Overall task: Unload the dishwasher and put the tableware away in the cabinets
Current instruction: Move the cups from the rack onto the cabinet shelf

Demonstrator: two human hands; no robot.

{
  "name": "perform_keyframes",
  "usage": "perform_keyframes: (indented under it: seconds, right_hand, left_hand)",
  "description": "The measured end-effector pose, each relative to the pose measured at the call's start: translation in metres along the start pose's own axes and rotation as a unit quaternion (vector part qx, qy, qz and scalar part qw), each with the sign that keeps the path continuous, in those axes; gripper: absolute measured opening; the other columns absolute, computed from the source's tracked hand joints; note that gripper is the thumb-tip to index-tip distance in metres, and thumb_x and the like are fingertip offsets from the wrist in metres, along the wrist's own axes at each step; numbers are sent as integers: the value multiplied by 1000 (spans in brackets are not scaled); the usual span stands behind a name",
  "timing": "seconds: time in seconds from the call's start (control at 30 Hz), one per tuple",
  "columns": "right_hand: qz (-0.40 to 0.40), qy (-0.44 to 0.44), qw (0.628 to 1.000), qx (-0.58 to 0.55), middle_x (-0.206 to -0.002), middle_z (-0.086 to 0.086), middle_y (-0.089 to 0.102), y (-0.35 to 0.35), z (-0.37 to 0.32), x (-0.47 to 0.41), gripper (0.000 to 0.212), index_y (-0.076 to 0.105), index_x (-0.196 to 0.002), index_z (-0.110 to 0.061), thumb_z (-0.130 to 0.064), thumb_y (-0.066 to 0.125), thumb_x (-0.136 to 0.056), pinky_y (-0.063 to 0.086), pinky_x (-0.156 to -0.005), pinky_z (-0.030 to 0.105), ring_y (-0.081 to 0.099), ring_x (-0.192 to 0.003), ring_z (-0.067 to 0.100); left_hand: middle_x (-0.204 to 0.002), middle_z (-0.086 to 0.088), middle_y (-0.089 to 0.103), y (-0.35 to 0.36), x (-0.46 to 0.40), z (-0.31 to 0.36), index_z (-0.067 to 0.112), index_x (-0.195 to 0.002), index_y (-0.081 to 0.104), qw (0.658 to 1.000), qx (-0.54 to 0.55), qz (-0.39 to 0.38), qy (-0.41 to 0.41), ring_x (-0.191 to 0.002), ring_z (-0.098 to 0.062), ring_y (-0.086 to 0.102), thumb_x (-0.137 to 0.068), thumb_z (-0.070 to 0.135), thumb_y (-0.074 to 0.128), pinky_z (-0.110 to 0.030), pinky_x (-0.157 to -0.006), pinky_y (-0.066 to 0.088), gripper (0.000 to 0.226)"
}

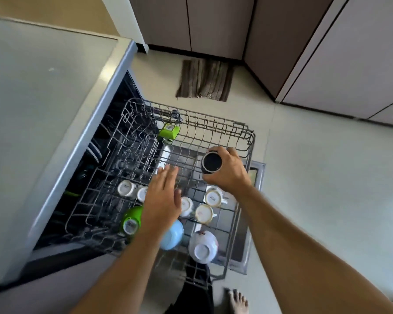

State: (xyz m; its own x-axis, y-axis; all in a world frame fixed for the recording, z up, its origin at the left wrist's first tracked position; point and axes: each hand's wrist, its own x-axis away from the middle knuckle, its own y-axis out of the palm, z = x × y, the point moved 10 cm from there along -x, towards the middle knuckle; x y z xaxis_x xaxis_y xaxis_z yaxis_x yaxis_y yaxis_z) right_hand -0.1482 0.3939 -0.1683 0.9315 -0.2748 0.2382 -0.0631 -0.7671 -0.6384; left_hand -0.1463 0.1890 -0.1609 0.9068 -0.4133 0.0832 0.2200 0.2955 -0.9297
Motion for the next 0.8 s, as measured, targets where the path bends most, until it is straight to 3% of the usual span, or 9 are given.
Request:
perform_keyframes:
  seconds: [0.17, 0.27, 0.37, 0.53, 0.8]
  right_hand:
    - [9, -27, 1000, -6, -108, -10, 61, -32, -38, 57, 71, 50, -124, -33, -39, 84, -62, 47, -81, 24, 58, -99, 12]
    - [3, -54, 999, 1, -109, -9, 63, -44, -63, 92, 75, 43, -125, -38, -44, 83, -62, 51, -85, 29, 58, -99, 13]
    - [0, -95, 995, 9, -98, -9, 63, -57, -98, 128, 74, 37, -116, -35, -47, 84, -60, 53, -78, 32, 63, -90, 16]
    - [-4, -160, 987, 32, -91, -5, 65, -63, -170, 173, 69, 35, -108, -34, -54, 76, -56, 53, -74, 34, 66, -85, 22]
    - [2, -280, 960, -6, -98, -3, 66, -76, -308, 233, 68, 39, -112, -32, -54, 79, -61, 50, -77, 31, 66, -95, 29]
  left_hand:
    - [-163, -9, 16, -53, 39, 19, 20, -157, 13, 998, -15, 53, 9, -151, -25, 7, -101, 51, 33, -47, -120, 19, 67]
    - [-161, -9, 21, -95, 69, 31, 17, -156, 19, 994, -14, 110, 1, -151, -25, 11, -96, 57, 38, -44, -120, 19, 74]
    - [-160, -10, 27, -132, 110, 37, 14, -154, 25, 988, -30, 152, -13, -150, -25, 16, -94, 61, 38, -46, -119, 25, 78]
    - [-153, -12, 40, -201, 167, 37, 11, -150, 36, 971, -85, 223, -36, -146, -27, 28, -100, 57, 28, -46, -118, 28, 68]
    - [-145, -15, 50, -334, 248, 17, 5, -144, 44, 932, -156, 314, -96, -140, -32, 38, -99, 62, 22, -47, -115, 31, 76]
